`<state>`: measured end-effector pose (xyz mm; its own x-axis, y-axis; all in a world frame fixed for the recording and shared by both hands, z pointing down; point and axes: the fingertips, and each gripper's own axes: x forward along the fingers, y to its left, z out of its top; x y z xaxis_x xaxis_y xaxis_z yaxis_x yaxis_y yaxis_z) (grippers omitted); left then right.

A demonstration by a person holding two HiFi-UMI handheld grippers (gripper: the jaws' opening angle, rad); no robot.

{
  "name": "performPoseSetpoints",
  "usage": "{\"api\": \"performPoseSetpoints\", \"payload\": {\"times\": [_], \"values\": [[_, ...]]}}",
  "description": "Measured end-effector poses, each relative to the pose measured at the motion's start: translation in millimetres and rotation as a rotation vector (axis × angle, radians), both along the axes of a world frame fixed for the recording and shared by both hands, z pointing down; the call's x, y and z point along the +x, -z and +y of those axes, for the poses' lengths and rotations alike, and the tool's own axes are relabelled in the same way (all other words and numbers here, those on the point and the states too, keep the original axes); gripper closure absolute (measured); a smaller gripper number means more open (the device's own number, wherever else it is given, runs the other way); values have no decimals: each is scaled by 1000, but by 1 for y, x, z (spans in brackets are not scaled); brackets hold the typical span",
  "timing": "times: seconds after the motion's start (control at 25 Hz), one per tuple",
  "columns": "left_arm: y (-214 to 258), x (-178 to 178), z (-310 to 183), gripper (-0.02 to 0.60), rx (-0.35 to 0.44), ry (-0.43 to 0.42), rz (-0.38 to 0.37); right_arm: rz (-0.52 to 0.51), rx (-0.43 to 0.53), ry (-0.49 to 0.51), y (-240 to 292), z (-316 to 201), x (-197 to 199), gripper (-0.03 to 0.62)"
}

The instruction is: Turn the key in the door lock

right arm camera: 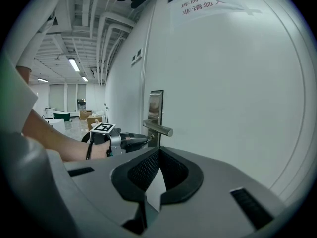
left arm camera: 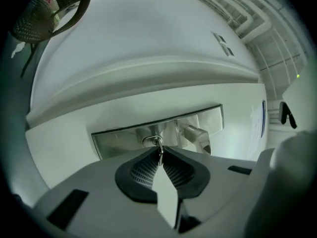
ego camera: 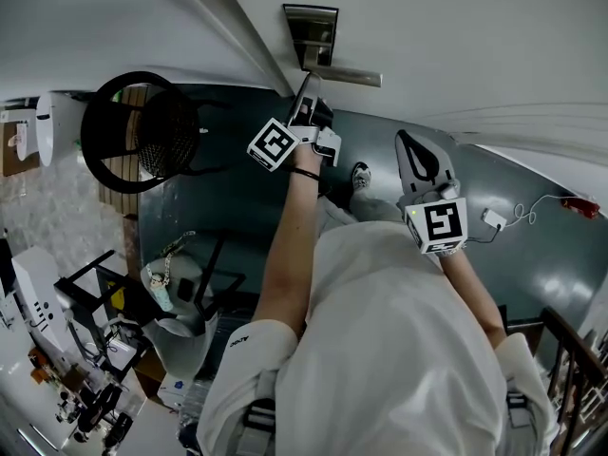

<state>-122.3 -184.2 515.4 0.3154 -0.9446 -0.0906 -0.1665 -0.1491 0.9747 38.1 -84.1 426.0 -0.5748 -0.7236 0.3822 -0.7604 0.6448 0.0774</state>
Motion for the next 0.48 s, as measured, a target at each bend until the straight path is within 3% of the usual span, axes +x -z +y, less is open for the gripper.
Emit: {"api": "performPoseSetpoints", "payload": {"times": [0.16, 0.32, 0.4, 0.48], "values": [[2, 0, 0, 543, 25, -16, 225, -4, 0, -3, -1, -1, -3, 602], [1, 0, -2, 534, 30, -7, 367, -7, -1, 3, 1, -4, -6, 602], [1, 0, -4, 531, 26, -11, 387, -6, -1, 5, 0, -5, -7, 602], [3, 1, -4, 531, 33, -26, 323, -7, -1, 4, 0, -6, -8, 602]]}}
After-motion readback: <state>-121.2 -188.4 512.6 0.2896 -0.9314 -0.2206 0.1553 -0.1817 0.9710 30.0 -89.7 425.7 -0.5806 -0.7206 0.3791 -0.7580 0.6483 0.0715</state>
